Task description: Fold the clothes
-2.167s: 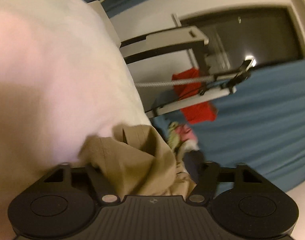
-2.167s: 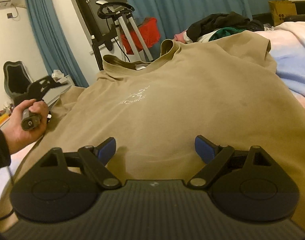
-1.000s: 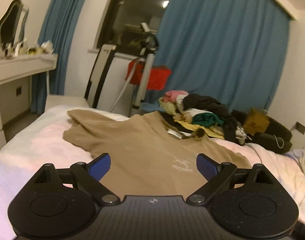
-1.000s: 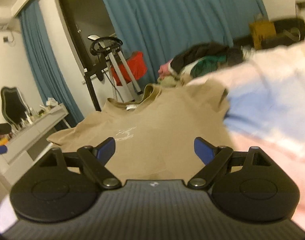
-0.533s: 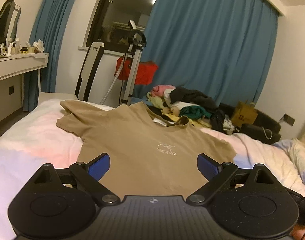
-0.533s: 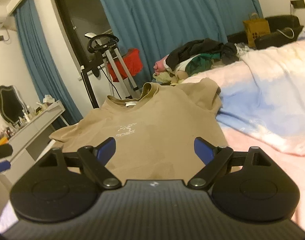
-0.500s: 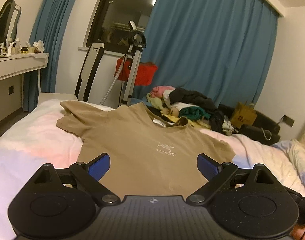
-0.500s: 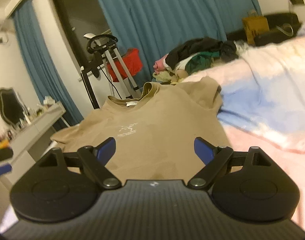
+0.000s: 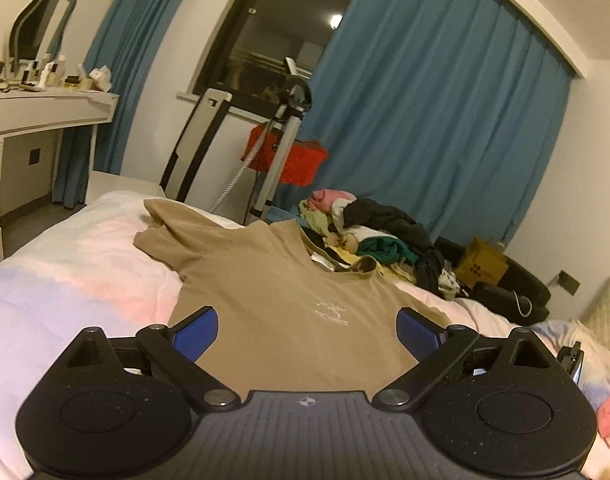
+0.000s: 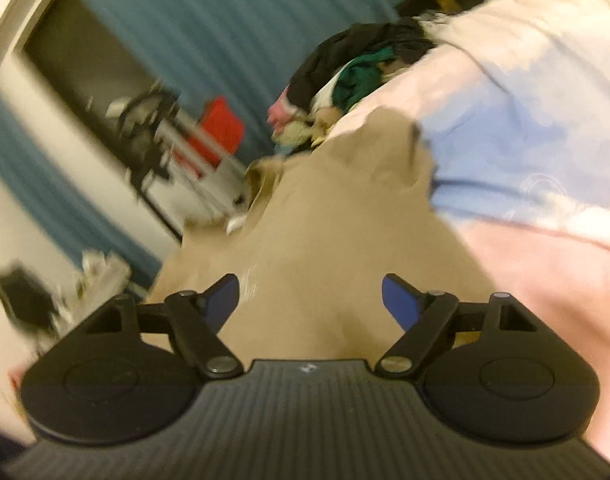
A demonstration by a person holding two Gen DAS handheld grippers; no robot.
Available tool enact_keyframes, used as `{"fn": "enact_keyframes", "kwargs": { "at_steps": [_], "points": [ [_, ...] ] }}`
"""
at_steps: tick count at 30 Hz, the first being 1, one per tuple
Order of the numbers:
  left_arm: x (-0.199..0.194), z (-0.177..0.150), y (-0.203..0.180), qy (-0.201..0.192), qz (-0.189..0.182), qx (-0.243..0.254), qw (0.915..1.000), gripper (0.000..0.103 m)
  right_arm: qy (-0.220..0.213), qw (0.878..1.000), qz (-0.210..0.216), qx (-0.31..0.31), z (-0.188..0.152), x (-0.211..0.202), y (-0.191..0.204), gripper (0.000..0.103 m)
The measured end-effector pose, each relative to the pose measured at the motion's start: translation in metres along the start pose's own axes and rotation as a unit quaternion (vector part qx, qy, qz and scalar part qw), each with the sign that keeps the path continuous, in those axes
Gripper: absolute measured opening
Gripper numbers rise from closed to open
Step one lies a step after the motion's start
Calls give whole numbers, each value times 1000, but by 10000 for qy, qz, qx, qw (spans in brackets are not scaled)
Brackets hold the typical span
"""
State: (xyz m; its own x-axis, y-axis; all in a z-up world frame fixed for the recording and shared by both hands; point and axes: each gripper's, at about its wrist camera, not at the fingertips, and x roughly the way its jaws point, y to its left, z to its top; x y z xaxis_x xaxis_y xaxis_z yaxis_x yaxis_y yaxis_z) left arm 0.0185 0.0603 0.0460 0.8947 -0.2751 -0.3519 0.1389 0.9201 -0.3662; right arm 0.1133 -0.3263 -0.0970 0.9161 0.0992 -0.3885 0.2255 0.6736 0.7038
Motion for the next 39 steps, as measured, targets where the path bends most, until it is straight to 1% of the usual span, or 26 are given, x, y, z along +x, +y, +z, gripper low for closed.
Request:
{"fn": "enact_keyframes", "kwargs": {
  "at_steps": [4,8,10,12,15,17,19,20,21,22,23,24,25,27,32,36,39],
  "points": [
    [18,3,9,48,-28,-394,9992,98,-181,9967,30,793,26,24,-45,81],
    [47,2,10,16,-21,-682,9977,98,-197,9941,162,1053,32,55,-76,81],
    [65,-1,10,24,1,-746,9972,98,-286,9946,274,964,33,67,-82,81],
    [84,-5,8,78,-26,-784,9969,98,-413,9933,348,1019,37,79,-86,80],
    [113,-16,3,245,-41,-636,9977,98,-521,9905,367,1215,48,100,-88,81],
    [129,-25,3,380,-85,-545,9978,98,-507,9894,471,1276,54,113,-87,81],
    [142,-33,3,504,-102,-474,9976,98,-355,9916,579,1099,58,128,-80,75],
    [149,-37,4,542,-115,-443,9975,98,-248,9926,632,1003,58,136,-77,63],
    [155,-40,4,569,-115,-422,9974,98,-109,9933,660,945,58,143,-74,46],
    [160,-42,5,601,-107,-417,9973,98,-22,9939,618,913,58,148,-72,35],
    [166,-44,6,640,-97,-420,9970,98,-17,9944,540,903,61,149,-70,19],
    [171,-46,9,681,-88,-430,9967,98,-13,9949,462,894,63,150,-68,14],
    [174,-47,11,714,-76,-445,9964,98,-42,9953,392,888,66,149,-66,13],
    [177,-49,16,753,-54,-495,9959,98,-262,9957,246,848,79,140,-63,10],
    [175,-46,24,716,-19,-700,9950,98,-841,9929,-99,830,117,105,-70,10],
    [168,-42,23,677,-33,-642,9956,98,-1264,9890,-382,664,136,73,-81,11],
    [160,-41,17,637,-62,-530,9965,98,-1409,9866,-542,611,143,52,-95,13]
  ]
}}
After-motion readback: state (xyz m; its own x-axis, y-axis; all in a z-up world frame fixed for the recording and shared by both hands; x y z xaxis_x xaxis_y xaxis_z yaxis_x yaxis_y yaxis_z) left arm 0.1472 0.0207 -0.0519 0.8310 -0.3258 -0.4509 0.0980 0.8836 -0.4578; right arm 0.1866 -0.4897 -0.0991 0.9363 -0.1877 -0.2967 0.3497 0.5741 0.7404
